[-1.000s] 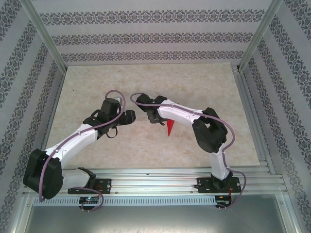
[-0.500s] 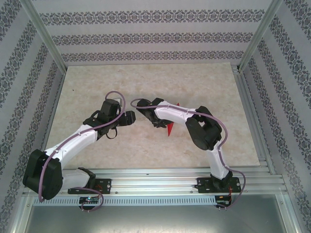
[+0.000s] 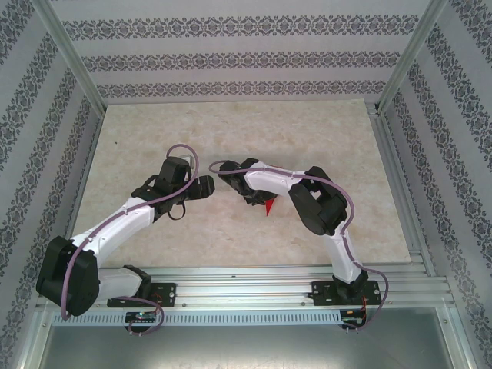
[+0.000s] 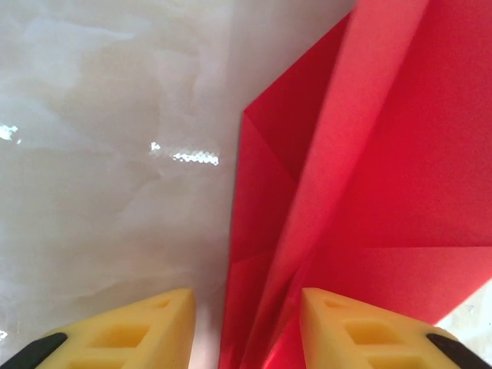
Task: Fold a paper plane with a square sheet of paper (fold left side to right side)
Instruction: Move the paper plane to the top-center of the table.
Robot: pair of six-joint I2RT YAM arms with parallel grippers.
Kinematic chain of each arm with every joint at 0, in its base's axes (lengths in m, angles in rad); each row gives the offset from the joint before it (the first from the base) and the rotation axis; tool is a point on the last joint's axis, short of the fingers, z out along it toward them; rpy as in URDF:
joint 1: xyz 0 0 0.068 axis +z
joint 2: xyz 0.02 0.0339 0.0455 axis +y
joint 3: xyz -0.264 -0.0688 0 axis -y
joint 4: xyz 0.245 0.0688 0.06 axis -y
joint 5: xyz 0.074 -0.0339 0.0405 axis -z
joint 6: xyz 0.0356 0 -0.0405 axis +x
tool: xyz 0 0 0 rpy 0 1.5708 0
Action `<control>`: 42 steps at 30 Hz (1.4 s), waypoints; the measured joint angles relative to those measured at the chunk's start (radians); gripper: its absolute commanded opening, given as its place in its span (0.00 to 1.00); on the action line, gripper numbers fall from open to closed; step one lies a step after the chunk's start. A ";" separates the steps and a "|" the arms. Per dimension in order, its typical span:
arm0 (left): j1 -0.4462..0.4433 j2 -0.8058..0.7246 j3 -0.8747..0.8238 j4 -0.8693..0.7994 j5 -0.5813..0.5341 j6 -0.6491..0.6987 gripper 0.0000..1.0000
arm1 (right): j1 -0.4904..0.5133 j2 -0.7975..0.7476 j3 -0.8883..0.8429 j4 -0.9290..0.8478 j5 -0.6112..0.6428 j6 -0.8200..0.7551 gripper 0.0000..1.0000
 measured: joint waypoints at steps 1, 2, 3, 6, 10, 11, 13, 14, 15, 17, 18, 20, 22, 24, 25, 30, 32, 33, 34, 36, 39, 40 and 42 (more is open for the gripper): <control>0.000 0.000 0.000 0.000 0.000 0.000 0.83 | 0.000 0.000 0.000 0.000 0.000 0.000 0.39; 0.000 0.000 0.000 0.000 0.000 0.000 0.83 | 0.000 0.000 -0.001 0.002 0.000 0.000 0.38; 0.000 0.000 0.000 0.000 0.000 0.000 0.83 | 0.000 0.000 -0.002 0.004 0.000 0.000 0.36; 0.000 0.000 0.000 0.000 0.000 0.000 0.83 | 0.000 -0.002 -0.007 0.013 -0.001 0.000 0.33; 0.000 0.000 0.000 0.000 0.000 0.000 0.83 | -0.003 -0.006 -0.018 0.020 0.003 0.000 0.27; 0.000 0.000 0.000 0.000 0.000 0.000 0.83 | -0.005 -0.008 -0.024 0.017 0.006 0.000 0.25; 0.000 0.000 0.000 0.000 0.000 0.000 0.83 | -0.009 -0.010 -0.030 0.021 0.008 0.001 0.22; 0.000 0.000 0.000 0.000 0.000 0.000 0.83 | -0.010 -0.014 -0.035 0.020 0.011 0.001 0.21; 0.000 0.000 0.000 0.000 0.000 0.000 0.83 | -0.012 -0.017 -0.042 0.015 0.015 0.002 0.20; 0.000 0.000 0.000 0.000 0.000 0.000 0.83 | -0.018 -0.022 -0.056 0.009 0.019 0.003 0.17; 0.000 0.000 0.000 0.000 0.000 0.000 0.83 | -0.023 -0.025 -0.063 0.006 0.020 0.003 0.16; 0.000 0.000 0.000 0.000 0.000 0.000 0.83 | -0.025 -0.036 -0.077 0.007 0.022 0.003 0.15; 0.000 0.000 0.000 0.000 0.000 0.000 0.83 | -0.026 -0.058 -0.097 0.013 0.022 0.003 0.14; 0.000 0.000 0.000 0.000 0.000 0.000 0.83 | -0.030 -0.088 -0.119 0.023 0.019 0.000 0.11; 0.000 0.000 0.000 0.000 0.000 0.000 0.83 | -0.031 -0.100 -0.127 0.029 0.017 0.000 0.10; 0.000 0.000 0.000 0.000 0.002 0.000 0.83 | -0.051 -0.178 -0.193 0.086 -0.013 -0.008 0.03; 0.000 0.000 0.000 0.000 0.003 0.000 0.83 | -0.064 -0.201 -0.216 0.105 -0.028 -0.010 0.00; 0.000 0.000 0.000 0.000 0.003 0.000 0.83 | -0.071 -0.214 -0.232 0.120 -0.038 -0.012 0.00; 0.000 0.001 0.000 0.000 0.003 0.000 0.83 | -0.079 -0.229 -0.250 0.137 -0.050 -0.016 0.00; 0.000 0.002 0.000 -0.001 0.003 0.000 0.83 | -0.093 -0.261 -0.289 0.169 -0.078 -0.026 0.00; 0.000 0.002 0.000 -0.001 0.003 0.000 0.83 | -0.122 -0.324 -0.364 0.231 -0.135 -0.038 0.00; 0.000 0.002 0.000 -0.002 0.003 0.000 0.83 | -0.133 -0.345 -0.389 0.251 -0.154 -0.039 0.00; 0.000 0.002 0.000 -0.004 0.003 0.000 0.83 | -0.159 -0.381 -0.435 0.284 -0.188 -0.042 0.00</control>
